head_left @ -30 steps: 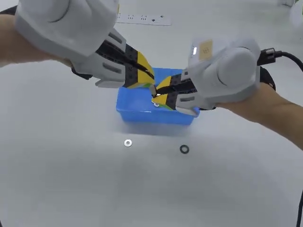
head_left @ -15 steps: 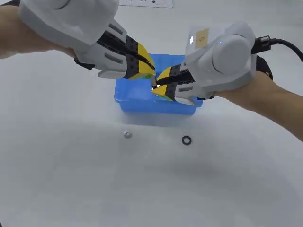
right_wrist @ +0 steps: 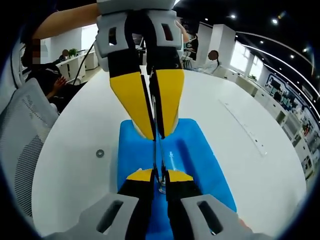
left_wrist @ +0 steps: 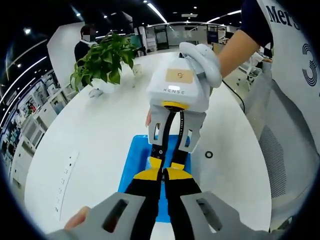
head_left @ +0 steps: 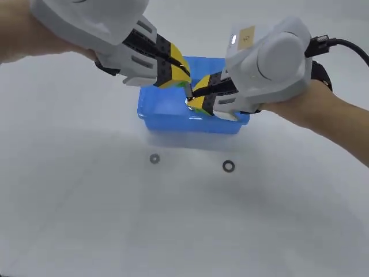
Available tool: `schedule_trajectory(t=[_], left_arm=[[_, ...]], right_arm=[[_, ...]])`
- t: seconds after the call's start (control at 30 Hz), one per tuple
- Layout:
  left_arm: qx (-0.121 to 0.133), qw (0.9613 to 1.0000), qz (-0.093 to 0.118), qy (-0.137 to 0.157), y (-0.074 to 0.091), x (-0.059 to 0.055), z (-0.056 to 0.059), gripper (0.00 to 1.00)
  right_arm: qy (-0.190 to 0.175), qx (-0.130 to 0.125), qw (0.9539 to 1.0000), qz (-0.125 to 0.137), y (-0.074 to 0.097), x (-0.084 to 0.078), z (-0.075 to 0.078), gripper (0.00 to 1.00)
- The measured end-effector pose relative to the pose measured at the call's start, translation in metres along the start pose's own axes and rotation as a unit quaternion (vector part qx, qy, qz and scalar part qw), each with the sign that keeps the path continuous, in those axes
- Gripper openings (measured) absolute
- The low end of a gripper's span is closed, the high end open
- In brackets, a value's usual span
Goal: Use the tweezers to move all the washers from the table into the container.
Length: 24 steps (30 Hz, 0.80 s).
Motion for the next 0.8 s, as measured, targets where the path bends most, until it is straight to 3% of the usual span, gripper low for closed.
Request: schedule_trajectory(t=[0.5, 0.8], left_arm=[[-0.001, 0.9999, -0.004, -0.009, 0.002, 0.002, 0.003, 0.06], [0.006, 0.9995, 0.007, -0.029, 0.015, 0.021, 0.009, 0.06]], right_arm=[[0.002, -0.007, 1.0, -0.001, 0.004, 0.002, 0.002, 0.1], [0.004, -0.016, 0.9997, 0.016, 0.022, 0.017, -0.001, 0.09]])
Point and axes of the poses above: the centre of the closed fingertips' face, and the gripper's own axes: y roughly backward along the fingers, z roughly to its right, x roughly out of its top, the point moved 4 cm from there along y, roughly backward along the fingers, and after that the axes turned 5 degrees about -x, right-handed, at the moved point
